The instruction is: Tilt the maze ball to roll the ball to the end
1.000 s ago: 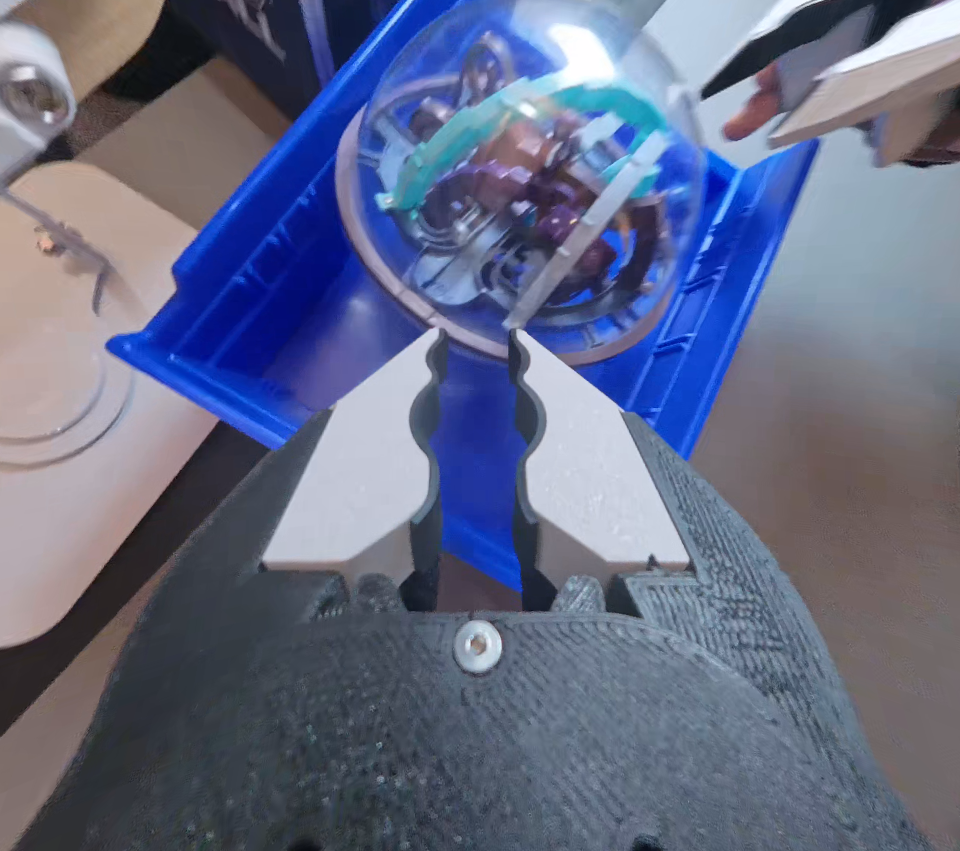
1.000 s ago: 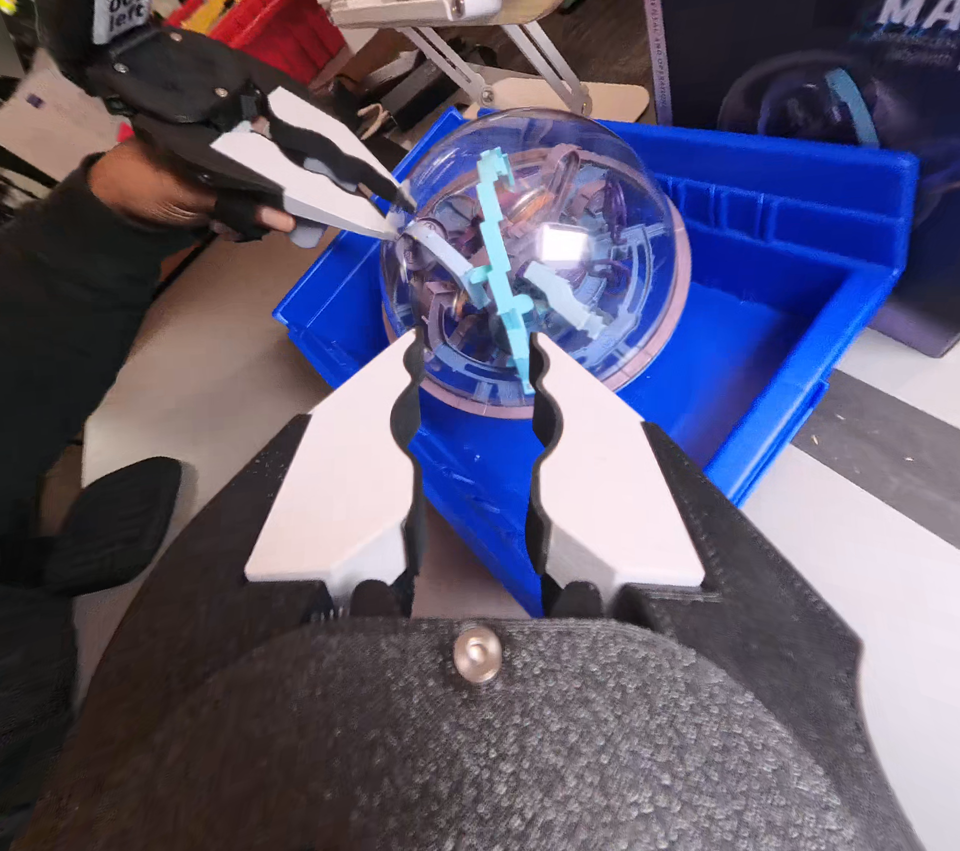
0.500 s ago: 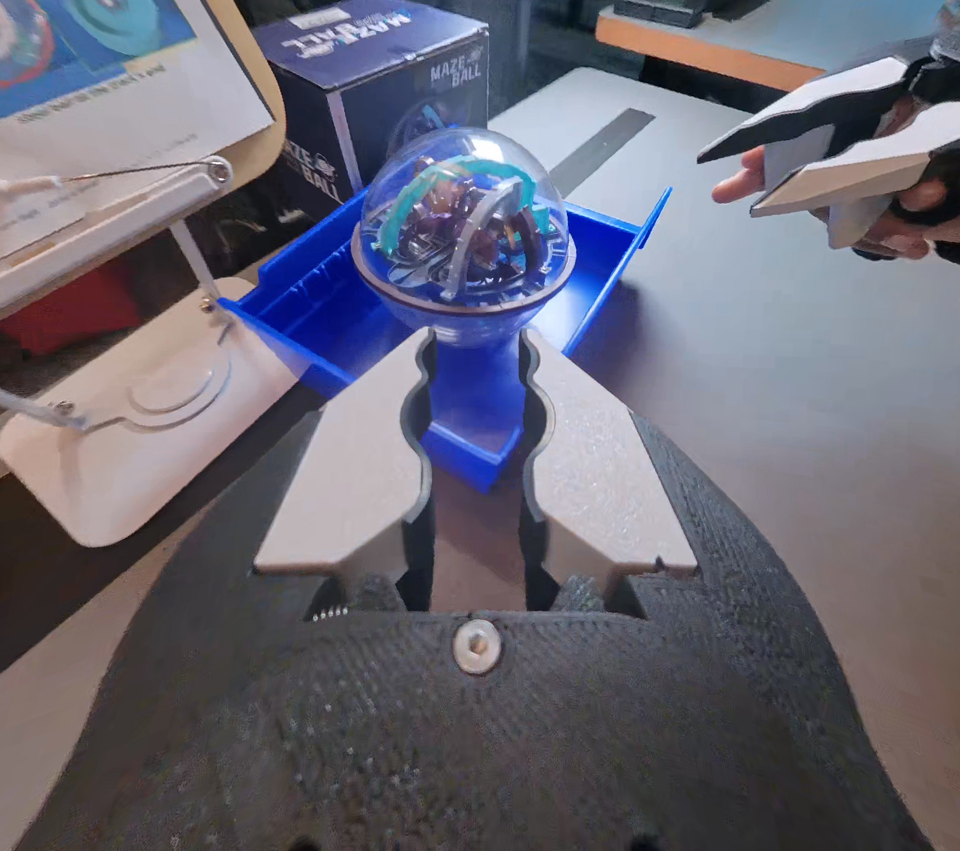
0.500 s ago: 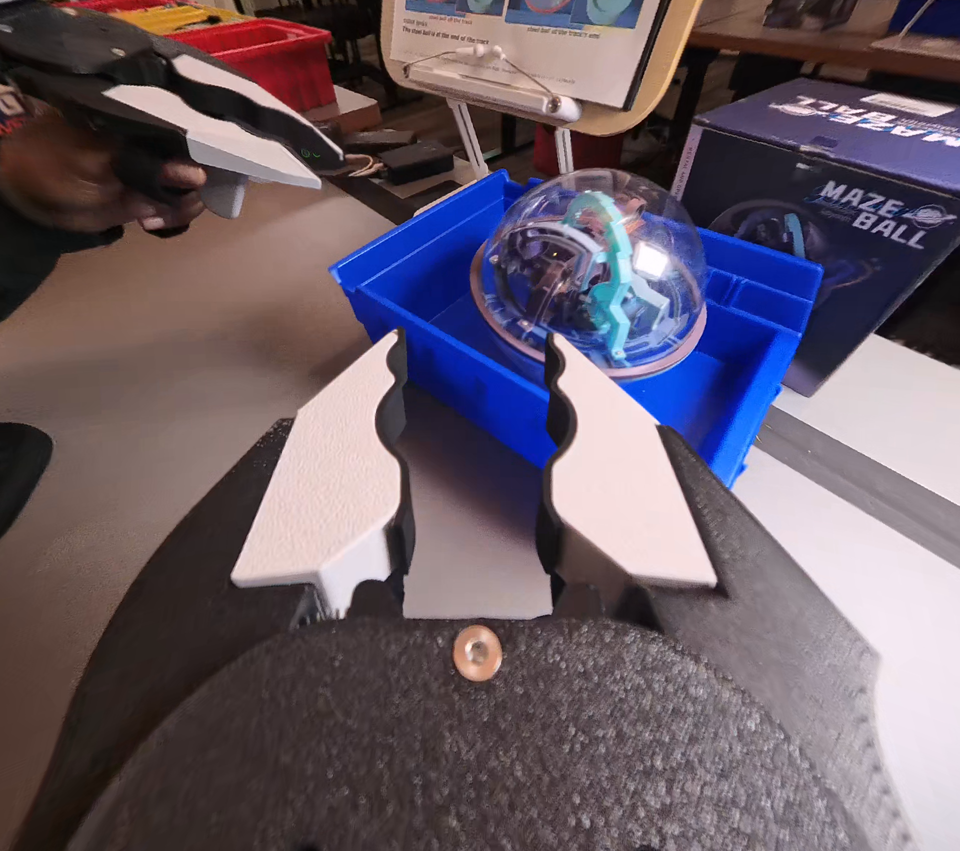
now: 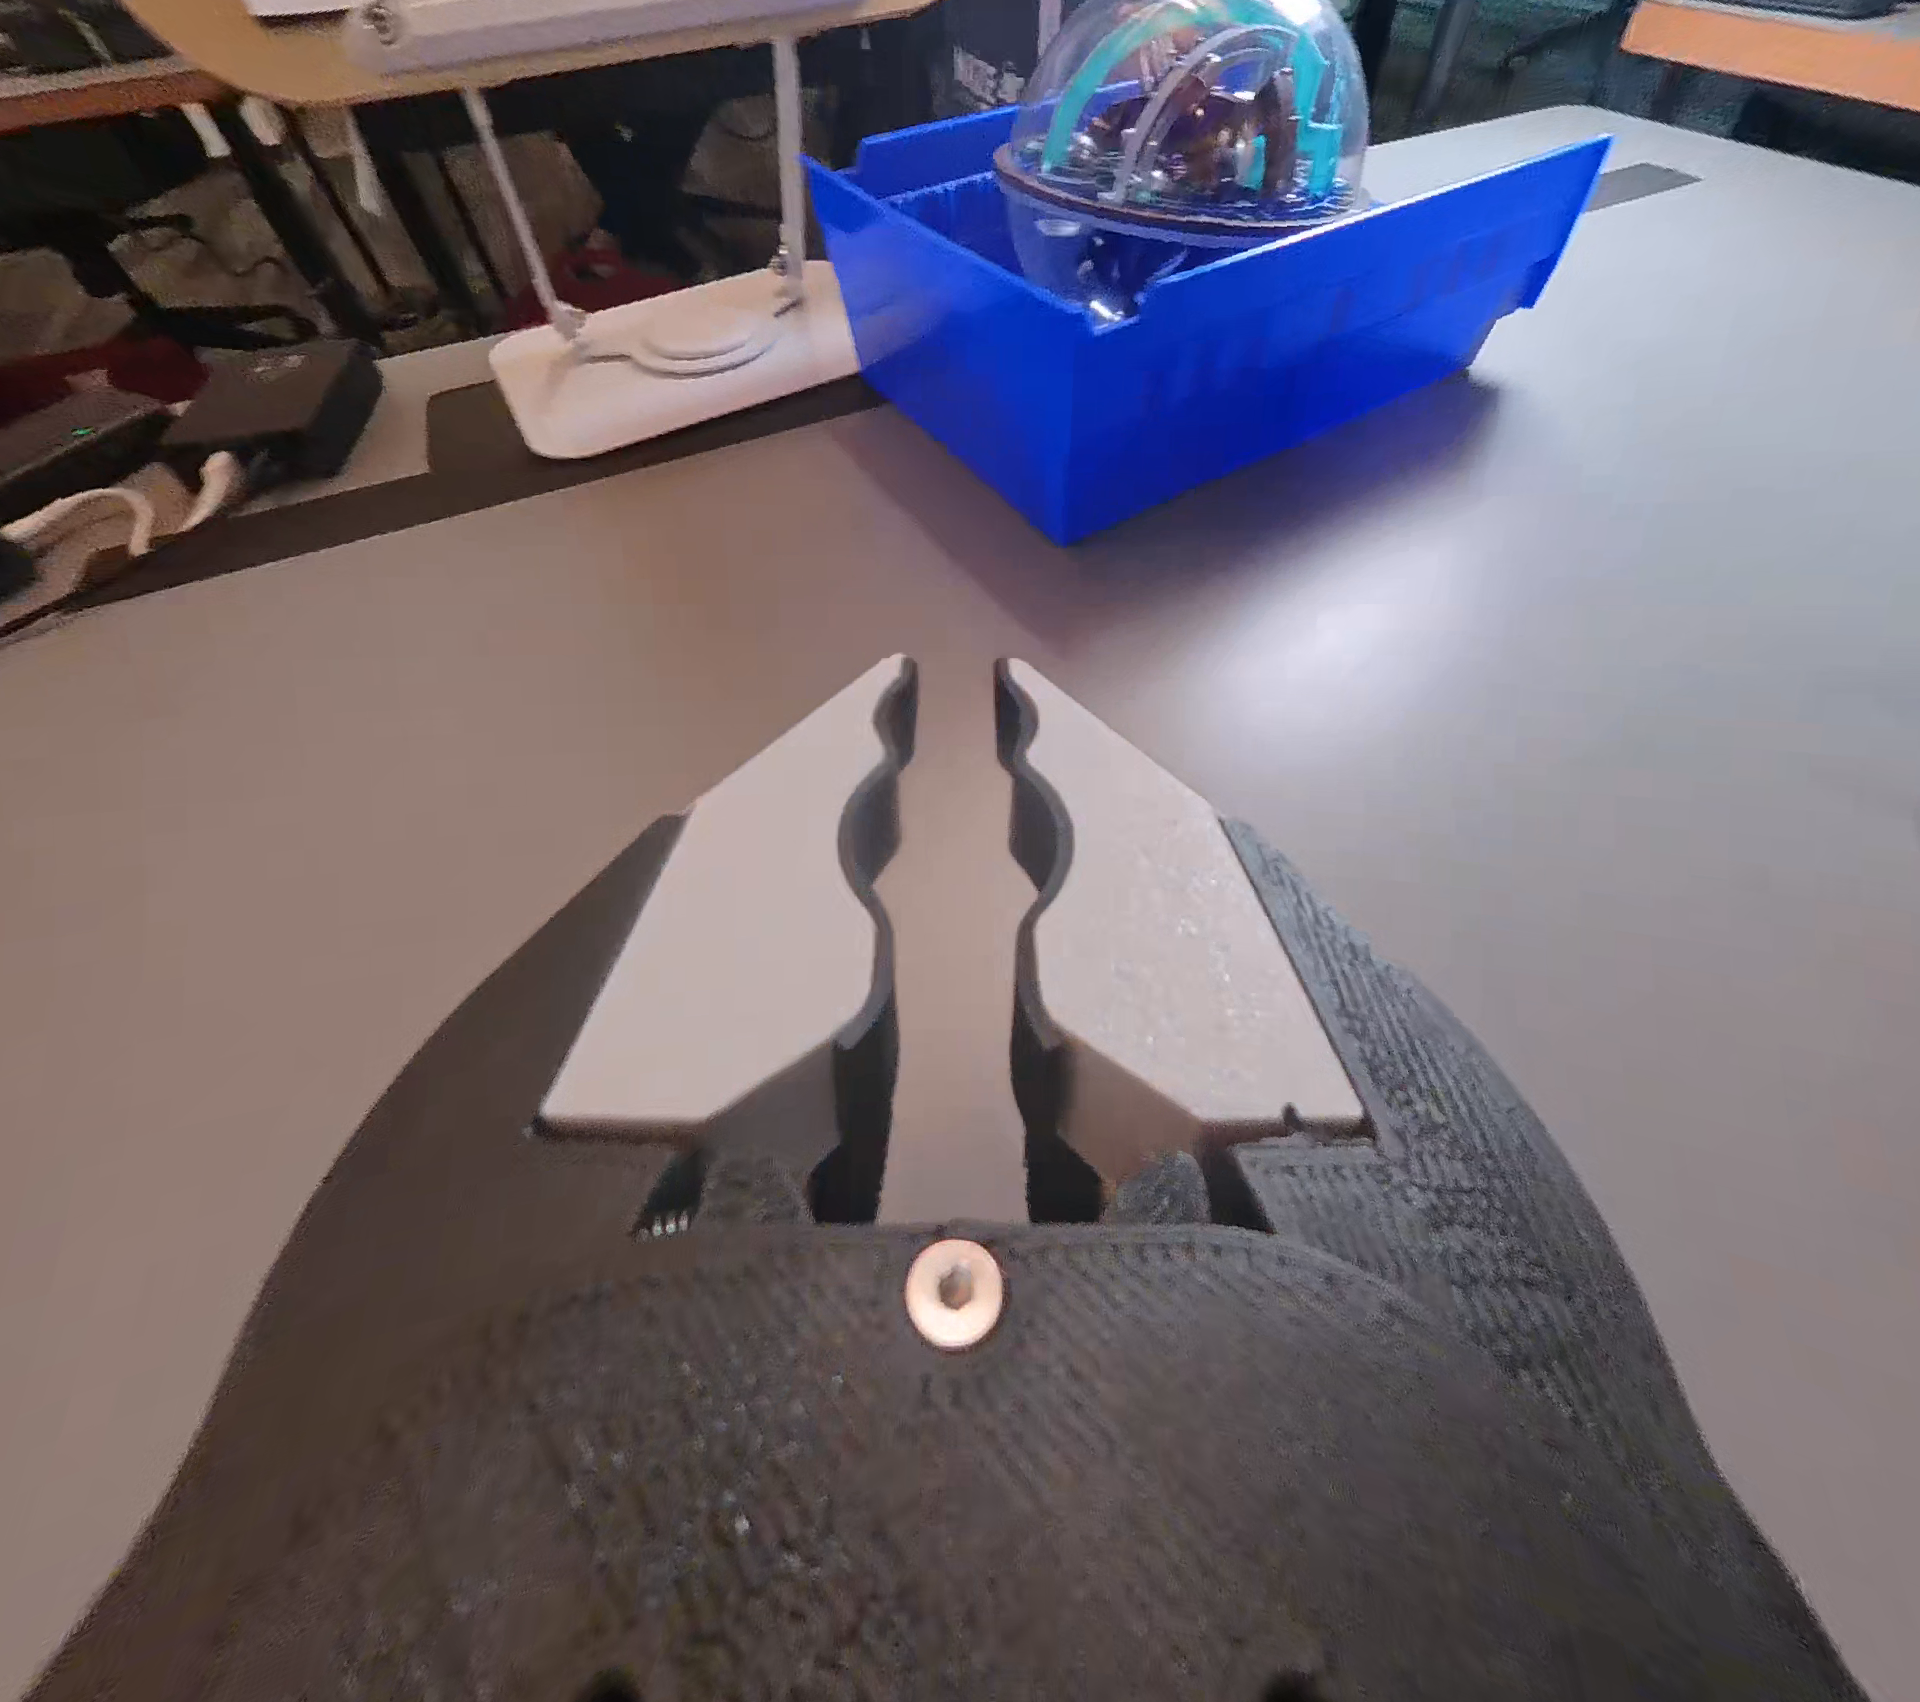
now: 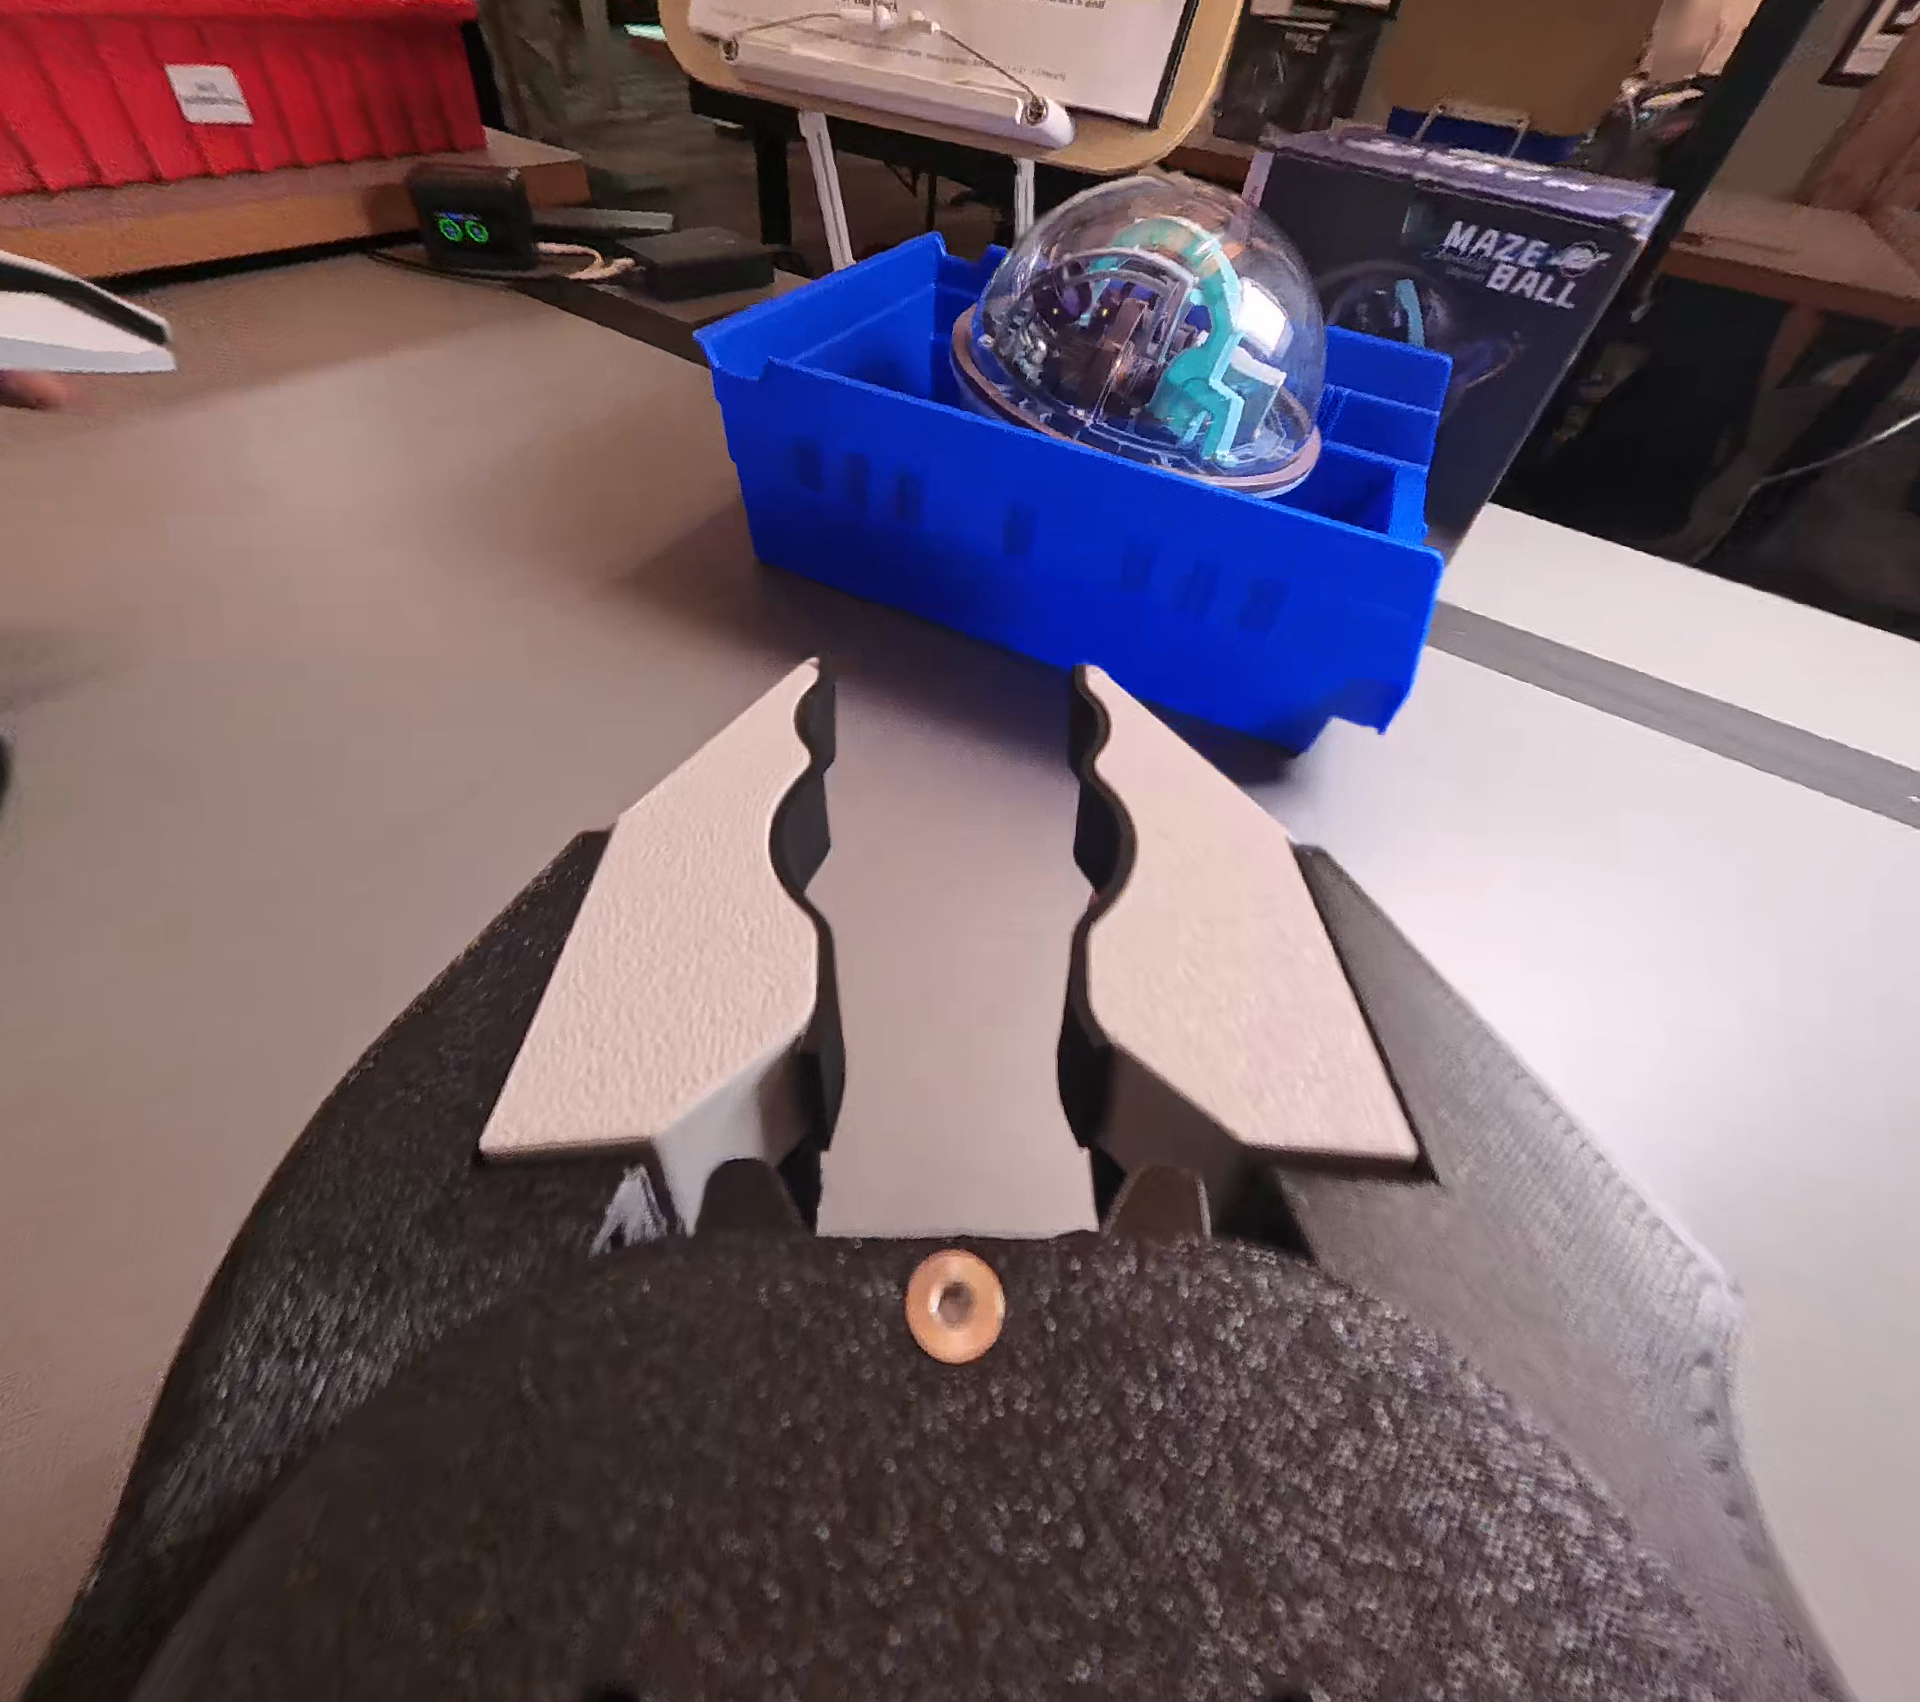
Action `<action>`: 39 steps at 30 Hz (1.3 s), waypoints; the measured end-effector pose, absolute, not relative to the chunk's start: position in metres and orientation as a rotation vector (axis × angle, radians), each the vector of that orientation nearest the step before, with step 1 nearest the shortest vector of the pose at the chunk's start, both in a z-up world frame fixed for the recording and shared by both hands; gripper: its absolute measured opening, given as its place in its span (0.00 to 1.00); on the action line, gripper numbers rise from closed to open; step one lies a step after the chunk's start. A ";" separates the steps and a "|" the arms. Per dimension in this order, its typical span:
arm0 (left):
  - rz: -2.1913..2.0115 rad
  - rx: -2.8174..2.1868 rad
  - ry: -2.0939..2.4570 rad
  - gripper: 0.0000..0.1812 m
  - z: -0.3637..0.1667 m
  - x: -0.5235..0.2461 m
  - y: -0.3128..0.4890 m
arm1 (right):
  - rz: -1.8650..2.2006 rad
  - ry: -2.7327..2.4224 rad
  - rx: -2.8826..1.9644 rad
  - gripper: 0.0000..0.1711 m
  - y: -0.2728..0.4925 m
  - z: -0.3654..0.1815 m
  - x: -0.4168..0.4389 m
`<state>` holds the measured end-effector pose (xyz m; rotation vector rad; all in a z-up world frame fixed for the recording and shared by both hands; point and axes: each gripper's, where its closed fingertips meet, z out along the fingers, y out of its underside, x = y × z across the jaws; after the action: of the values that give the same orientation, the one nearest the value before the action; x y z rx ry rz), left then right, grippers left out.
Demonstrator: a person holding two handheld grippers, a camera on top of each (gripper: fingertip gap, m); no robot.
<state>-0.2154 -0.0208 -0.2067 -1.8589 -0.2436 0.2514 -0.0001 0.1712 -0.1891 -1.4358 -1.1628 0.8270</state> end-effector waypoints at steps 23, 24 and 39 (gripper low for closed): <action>0.252 -1.428 -0.147 0.22 -0.148 -0.229 -0.062 | 0.970 -0.768 -1.197 0.26 0.219 -0.138 0.132; 0.287 -1.445 -0.150 0.17 -0.144 -0.230 -0.057 | 0.981 -0.808 -1.178 0.24 0.208 -0.132 0.123; 0.668 -1.790 -0.230 0.00 -0.158 -0.261 0.113 | 1.046 -1.517 -0.844 0.00 -0.042 -0.060 -0.102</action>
<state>-0.2608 0.1131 -0.1579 -1.7904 -0.2296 0.6685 -0.1017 -0.0415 -0.0596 -0.8437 -1.5166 1.0456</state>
